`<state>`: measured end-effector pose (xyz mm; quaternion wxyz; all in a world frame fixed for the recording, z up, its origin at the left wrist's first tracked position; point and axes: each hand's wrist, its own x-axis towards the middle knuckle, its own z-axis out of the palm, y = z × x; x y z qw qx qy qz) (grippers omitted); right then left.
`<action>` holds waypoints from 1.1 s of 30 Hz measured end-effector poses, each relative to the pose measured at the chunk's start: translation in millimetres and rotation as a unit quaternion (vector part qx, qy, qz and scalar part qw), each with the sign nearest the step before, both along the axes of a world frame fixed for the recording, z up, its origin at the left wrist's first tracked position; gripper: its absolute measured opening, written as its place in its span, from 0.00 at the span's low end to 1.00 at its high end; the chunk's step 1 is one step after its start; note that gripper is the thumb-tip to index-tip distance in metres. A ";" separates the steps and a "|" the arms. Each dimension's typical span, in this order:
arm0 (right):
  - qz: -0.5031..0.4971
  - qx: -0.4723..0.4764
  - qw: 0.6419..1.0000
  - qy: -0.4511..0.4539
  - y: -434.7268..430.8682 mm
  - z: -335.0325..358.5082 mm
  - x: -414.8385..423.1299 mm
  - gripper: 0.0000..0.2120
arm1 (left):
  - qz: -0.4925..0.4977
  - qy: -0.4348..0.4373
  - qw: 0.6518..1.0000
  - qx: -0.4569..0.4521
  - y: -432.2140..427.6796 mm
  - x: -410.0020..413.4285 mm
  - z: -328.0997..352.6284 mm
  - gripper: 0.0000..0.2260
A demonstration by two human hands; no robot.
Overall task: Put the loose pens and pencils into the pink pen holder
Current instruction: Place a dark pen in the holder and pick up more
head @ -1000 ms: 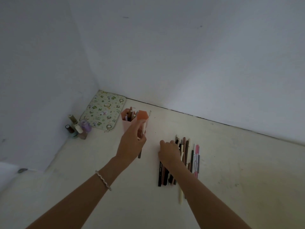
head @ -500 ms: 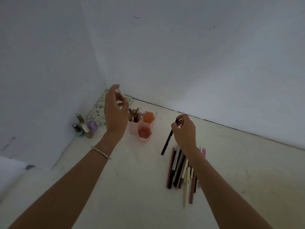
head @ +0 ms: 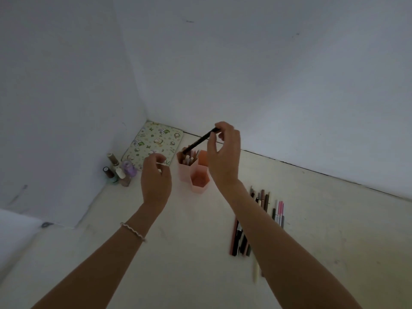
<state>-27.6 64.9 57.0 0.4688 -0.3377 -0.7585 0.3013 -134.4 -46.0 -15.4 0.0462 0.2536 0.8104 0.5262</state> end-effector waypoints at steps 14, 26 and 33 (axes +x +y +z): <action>-0.038 -0.003 0.994 -0.106 18.3 -21.2 40.2 0.18 | -0.288 -0.199 0.874 -0.337 20.8 79.5 -28.2 0.05; -0.100 -0.106 0.982 -0.120 44.9 -39.6 135.1 0.12 | -0.240 -0.044 0.901 -0.358 58.6 182.3 -42.9 0.14; -0.091 -0.137 0.977 -0.135 37.9 -51.2 142.4 0.12 | -0.250 -0.007 0.920 -0.301 56.7 161.7 -34.7 0.19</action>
